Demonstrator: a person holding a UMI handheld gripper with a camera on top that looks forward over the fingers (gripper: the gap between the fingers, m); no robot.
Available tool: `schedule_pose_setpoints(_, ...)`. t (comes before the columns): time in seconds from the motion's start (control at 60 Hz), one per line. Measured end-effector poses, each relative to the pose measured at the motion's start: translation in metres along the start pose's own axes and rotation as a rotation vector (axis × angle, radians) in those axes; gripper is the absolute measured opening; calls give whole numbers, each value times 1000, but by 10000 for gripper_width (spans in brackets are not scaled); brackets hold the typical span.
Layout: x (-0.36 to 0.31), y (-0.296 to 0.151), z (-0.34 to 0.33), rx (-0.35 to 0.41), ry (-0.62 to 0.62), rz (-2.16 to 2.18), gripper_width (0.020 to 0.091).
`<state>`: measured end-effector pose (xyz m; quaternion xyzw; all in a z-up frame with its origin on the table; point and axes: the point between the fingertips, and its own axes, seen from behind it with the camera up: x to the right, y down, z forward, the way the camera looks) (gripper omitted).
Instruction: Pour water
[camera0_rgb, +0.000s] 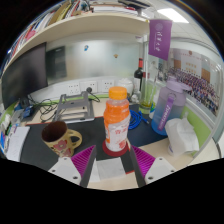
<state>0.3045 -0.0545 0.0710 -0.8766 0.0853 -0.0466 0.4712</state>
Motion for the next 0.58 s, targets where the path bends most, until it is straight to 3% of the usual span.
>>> schedule_pose_setpoints(0.133, -9, 0, -39, -68, -58, -40, 675)
schedule_pose_setpoints(0.583, 9, -40, -95, -48, -25, -79, 684)
